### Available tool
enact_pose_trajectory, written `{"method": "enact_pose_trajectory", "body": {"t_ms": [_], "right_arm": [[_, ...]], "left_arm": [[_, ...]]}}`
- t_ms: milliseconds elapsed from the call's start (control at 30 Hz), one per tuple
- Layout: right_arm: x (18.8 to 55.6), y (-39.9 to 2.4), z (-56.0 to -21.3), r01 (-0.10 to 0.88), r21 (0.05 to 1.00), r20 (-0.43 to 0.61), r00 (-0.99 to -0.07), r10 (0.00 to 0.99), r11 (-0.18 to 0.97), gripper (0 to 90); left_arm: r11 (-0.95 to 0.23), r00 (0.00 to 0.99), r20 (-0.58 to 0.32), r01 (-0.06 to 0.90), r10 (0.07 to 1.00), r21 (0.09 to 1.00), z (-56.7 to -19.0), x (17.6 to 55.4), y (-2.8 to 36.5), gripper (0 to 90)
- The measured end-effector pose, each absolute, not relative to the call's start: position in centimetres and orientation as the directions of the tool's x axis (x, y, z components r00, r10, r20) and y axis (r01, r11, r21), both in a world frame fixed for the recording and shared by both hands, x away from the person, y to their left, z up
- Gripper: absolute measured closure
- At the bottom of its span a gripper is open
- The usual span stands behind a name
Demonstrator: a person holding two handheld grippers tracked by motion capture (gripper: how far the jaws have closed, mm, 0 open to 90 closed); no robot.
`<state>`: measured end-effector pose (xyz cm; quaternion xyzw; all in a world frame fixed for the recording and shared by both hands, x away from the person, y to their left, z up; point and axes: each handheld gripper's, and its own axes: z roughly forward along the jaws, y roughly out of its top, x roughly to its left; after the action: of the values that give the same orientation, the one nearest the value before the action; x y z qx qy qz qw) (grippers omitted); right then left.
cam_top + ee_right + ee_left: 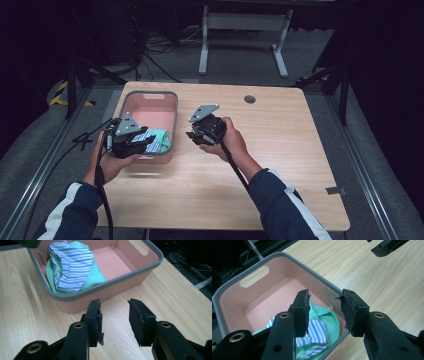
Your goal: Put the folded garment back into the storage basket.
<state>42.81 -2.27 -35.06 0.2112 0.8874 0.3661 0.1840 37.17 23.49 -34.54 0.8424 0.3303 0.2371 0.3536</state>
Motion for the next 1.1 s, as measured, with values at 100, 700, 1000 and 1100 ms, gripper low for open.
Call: {"method": "enact_pose_trajectory", "body": {"t_ms": [100,700,1000,1100], "right_arm": [[42.6,-2.9,-35.0,0.239,0.722,-0.182,-0.840,0.511,0.650,59.9],[41.6,-7.4,-35.7,0.268,0.715,-0.200,-0.806,0.557,0.645,52.9],[40.9,-9.6,-36.2,0.277,0.705,-0.214,-0.794,0.569,0.653,51.6],[40.6,-10.4,-36.6,0.283,0.695,-0.221,-0.791,0.571,0.661,50.7]], "left_arm": [[-0.535,0.674,0.171,0.379,0.719,0.755,-34.6,37.0,23.0,55.0],[-0.553,0.714,0.182,0.328,0.676,0.766,-35.1,35.5,19.7,45.9],[-0.586,0.745,0.185,0.319,0.641,0.745,-36.5,34.8,18.0,43.8],[-0.588,0.754,0.176,0.319,0.632,0.744,-37.0,34.6,17.5,43.3]]}}
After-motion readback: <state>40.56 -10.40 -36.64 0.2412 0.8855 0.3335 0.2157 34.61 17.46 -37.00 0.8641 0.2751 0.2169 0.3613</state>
